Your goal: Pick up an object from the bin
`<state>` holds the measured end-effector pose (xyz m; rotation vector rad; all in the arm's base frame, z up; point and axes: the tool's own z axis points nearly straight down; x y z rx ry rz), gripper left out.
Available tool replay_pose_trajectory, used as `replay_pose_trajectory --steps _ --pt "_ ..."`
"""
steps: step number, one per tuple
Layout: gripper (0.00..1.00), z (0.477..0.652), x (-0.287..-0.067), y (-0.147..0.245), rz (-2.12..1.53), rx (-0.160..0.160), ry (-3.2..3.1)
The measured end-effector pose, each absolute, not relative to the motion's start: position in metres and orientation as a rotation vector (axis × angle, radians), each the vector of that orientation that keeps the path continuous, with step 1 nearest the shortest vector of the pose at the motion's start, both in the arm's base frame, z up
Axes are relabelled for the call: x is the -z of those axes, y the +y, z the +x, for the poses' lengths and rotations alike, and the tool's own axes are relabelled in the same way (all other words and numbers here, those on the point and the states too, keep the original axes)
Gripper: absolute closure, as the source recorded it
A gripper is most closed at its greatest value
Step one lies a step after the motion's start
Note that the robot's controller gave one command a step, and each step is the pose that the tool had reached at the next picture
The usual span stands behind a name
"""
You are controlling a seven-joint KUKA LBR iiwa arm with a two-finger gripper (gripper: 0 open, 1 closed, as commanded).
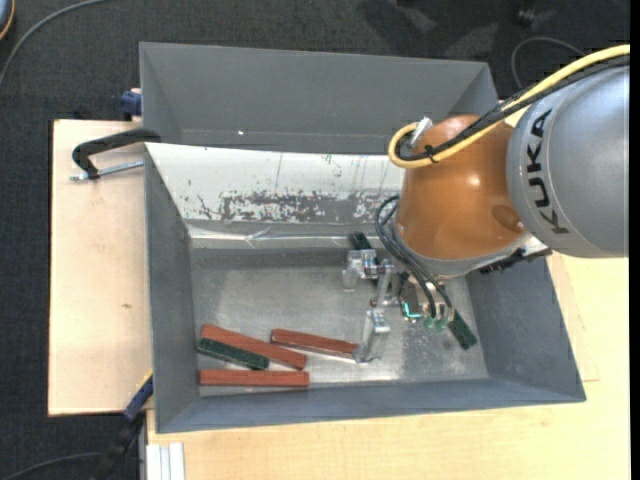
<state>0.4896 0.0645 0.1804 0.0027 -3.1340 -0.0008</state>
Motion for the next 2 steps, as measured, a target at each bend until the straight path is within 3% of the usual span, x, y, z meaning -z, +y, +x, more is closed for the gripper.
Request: replay_pose_trajectory --steps 1,2 --pt "0.0 0.498 -0.228 0.079 0.099 0.003 -3.15" --pt "0.0 0.507 -0.074 0.101 0.357 0.001 -3.115"
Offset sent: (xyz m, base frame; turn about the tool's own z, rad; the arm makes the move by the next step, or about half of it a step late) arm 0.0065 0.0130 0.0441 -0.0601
